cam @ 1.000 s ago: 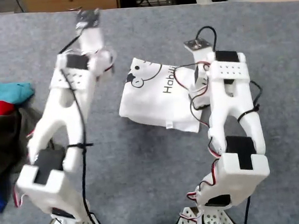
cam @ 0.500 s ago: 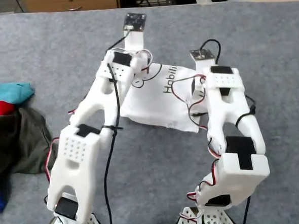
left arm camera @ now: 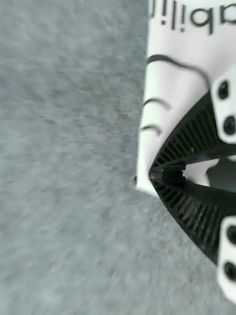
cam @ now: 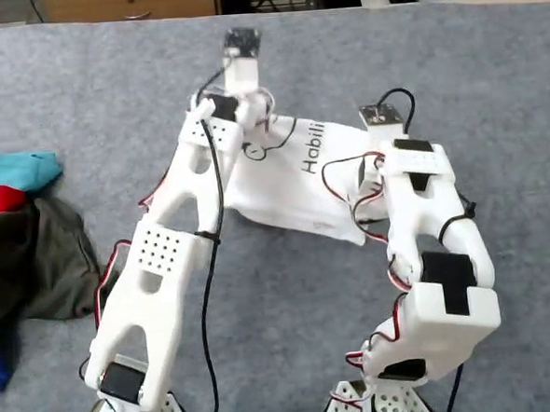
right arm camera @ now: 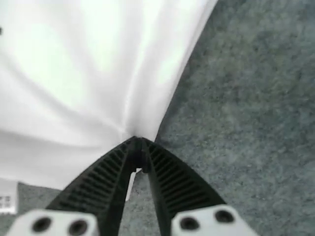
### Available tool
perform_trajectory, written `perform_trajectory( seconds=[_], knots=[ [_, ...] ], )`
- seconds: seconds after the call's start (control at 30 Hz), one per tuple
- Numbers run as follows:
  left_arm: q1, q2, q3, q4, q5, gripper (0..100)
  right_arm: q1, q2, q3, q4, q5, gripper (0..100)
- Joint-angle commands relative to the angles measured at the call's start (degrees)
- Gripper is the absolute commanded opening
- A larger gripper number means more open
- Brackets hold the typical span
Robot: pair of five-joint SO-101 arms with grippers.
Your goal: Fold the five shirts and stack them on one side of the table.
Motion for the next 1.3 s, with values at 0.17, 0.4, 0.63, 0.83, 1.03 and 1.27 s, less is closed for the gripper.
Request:
perform_trajectory(
  seconds=[0.17, 0.4, 0.63, 0.83, 1.03, 1.27],
  knots=[
    [-1.7, -1.1, -13.9, 9.5, -0.3, 3, 4.8, -15.3, -0.4, 4.2, -0.4, 1.5],
    [-5.2, -1.1, -18.7, 21.7, -2.7, 3, 4.9, -30.0, 1.7, 4.5, 0.0, 1.5],
    [-13.5, -1.2, -17.6, 31.6, -11.6, 3, 4.4, -43.2, 16.8, 4.0, -0.4, 1.5],
    [-16.7, -7.6, -7.1, 31.7, -12.0, 3, -0.4, -47.6, 23.1, 4.5, -17.6, 9.4],
    [-13.5, -22.5, 18.8, 31.4, -11.8, 3, -5.0, -41.8, 19.9, 4.0, -33.1, 19.3],
    [-15.7, -35.1, 46.0, 20.6, -11.7, 3, -5.6, -25.7, 8.8, 4.0, -42.7, 19.6]
  ],
)
